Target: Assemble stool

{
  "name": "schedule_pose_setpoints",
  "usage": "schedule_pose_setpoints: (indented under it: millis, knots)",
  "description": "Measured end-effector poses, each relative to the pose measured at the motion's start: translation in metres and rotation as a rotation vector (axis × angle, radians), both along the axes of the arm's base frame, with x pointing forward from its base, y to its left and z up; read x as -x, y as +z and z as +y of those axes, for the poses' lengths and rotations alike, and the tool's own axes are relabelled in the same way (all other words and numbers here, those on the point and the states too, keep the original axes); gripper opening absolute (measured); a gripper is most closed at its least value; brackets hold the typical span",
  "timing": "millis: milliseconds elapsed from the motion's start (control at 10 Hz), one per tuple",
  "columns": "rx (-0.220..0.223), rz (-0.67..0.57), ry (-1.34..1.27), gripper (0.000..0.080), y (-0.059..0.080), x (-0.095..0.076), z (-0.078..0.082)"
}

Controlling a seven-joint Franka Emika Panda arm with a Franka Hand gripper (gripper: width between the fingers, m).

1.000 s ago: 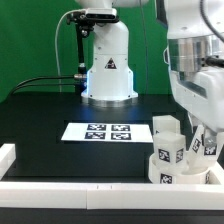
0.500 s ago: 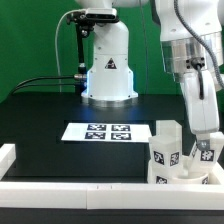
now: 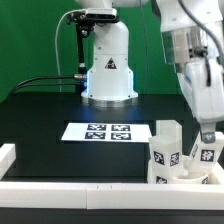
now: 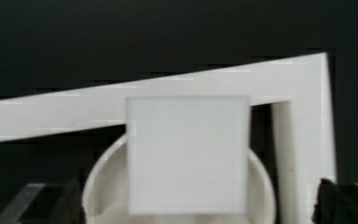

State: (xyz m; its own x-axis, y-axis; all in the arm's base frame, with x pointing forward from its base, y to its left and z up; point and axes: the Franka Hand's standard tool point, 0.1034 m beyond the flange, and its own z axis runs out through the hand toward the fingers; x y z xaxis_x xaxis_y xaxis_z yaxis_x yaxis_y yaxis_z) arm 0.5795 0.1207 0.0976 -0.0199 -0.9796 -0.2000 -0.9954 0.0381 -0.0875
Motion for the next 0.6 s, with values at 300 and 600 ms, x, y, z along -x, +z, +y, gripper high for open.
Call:
schedule_pose_setpoints:
  millis: [300, 600]
  knots:
    - [0.054, -0.122, 0.472, 0.0649, -0.002, -0.004, 0.001]
    - [0.063, -0.127, 0.65, 0.0649, -0.003, -0.001, 0.005]
